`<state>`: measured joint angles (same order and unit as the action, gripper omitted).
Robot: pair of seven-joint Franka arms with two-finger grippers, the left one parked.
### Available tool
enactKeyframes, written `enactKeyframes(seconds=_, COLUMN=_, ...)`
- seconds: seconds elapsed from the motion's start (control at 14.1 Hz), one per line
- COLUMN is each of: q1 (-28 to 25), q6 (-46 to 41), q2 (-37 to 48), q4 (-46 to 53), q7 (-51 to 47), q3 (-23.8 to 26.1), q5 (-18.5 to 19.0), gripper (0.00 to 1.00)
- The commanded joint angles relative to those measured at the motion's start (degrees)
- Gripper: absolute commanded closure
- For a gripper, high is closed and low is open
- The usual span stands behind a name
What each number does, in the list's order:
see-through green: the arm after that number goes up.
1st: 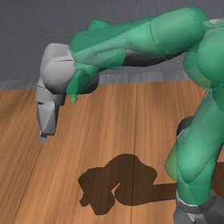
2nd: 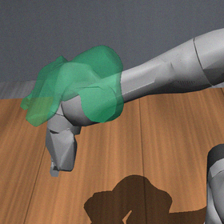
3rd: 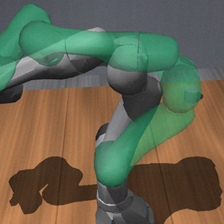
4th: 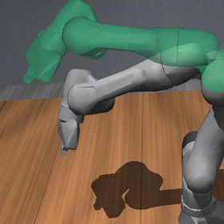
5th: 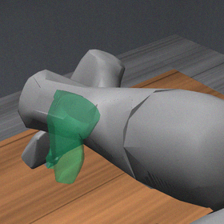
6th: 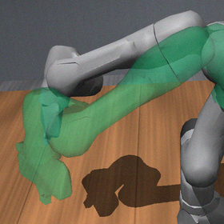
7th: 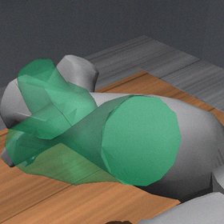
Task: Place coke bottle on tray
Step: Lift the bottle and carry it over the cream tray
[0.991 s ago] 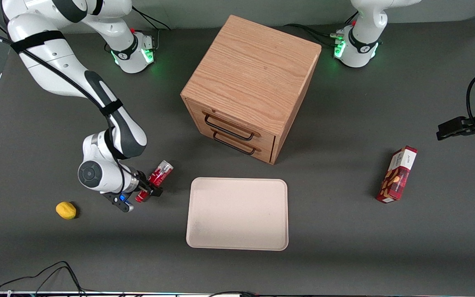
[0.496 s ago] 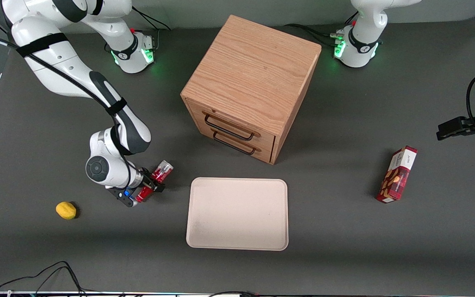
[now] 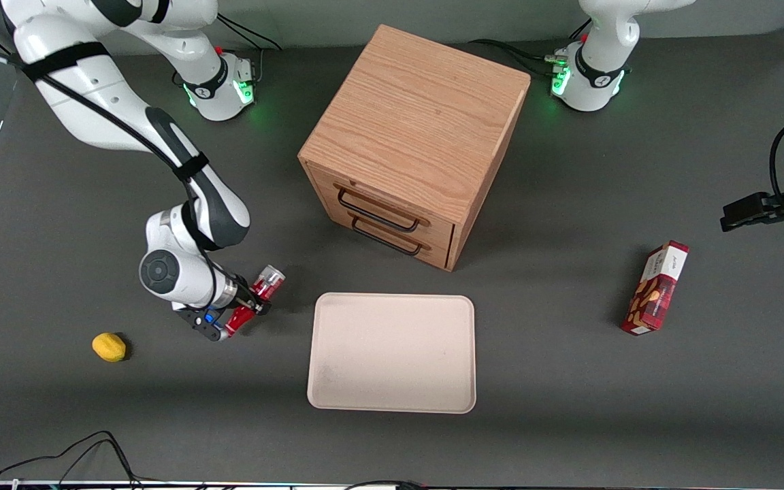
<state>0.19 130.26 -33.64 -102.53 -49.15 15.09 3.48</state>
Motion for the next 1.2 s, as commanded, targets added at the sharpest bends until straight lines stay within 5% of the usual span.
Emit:
enactKeyframes(seconds=0.0, q1=0.86, q6=-13.49, q2=7.25, q4=5.74, q7=6.14, q3=0.11, q5=-0.13, gripper=1.0)
enactKeyframes(seconds=0.5, q1=0.07, q6=-36.73, q2=8.16, q4=32.35, q7=18.99, q3=2.65, q5=-0.4, gripper=1.0)
enactKeyframes(seconds=0.78, q1=-0.98, q6=-33.33, q2=-1.57, q4=41.87, q7=18.04, q3=8.0, q5=-0.4, gripper=1.0)
enactKeyframes(seconds=1.13, q1=-4.14, q6=-20.33, q2=-15.56, q4=41.97, q7=17.6, q3=9.78, q5=-0.4, gripper=1.0)
